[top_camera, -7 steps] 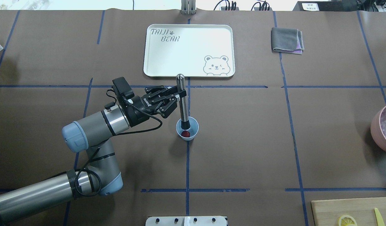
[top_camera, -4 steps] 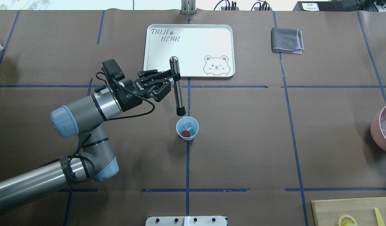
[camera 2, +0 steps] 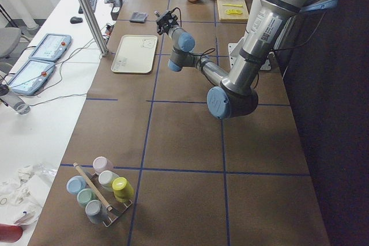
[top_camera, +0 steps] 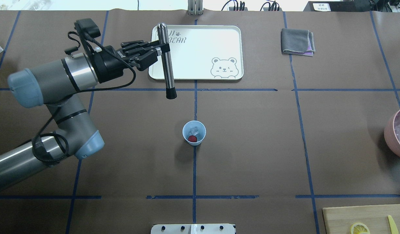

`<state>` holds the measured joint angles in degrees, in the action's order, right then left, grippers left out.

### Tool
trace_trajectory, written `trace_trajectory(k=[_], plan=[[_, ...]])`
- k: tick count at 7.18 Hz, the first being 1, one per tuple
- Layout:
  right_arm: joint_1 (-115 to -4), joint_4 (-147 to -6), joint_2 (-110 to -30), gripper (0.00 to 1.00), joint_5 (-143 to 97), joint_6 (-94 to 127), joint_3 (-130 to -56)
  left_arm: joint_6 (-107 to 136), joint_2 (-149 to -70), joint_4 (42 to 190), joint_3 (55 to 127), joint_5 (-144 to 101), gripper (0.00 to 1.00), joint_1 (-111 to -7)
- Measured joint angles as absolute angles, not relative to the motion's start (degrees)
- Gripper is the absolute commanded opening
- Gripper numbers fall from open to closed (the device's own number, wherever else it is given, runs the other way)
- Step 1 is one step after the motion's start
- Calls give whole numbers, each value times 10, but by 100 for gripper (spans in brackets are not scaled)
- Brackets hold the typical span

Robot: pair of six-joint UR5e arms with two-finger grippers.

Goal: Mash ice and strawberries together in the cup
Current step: 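Carry the pestle with the left gripper away from the cup toward its side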

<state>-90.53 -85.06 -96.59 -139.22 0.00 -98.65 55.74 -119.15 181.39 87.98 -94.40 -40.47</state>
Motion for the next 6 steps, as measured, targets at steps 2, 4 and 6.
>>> trace_trajectory(k=[2,4,6], plan=[[-905,-848,-966,100,-1392,0,-987,621,-1146,1696,962,-991,0,-448],[-905,-845,-966,99,-1392,0,-986,633,-1096,1541,1035,-1100,0,-538],[-905,-843,-966,100,-1391,0,-986,632,-1059,1404,1057,-1257,0,-650]])
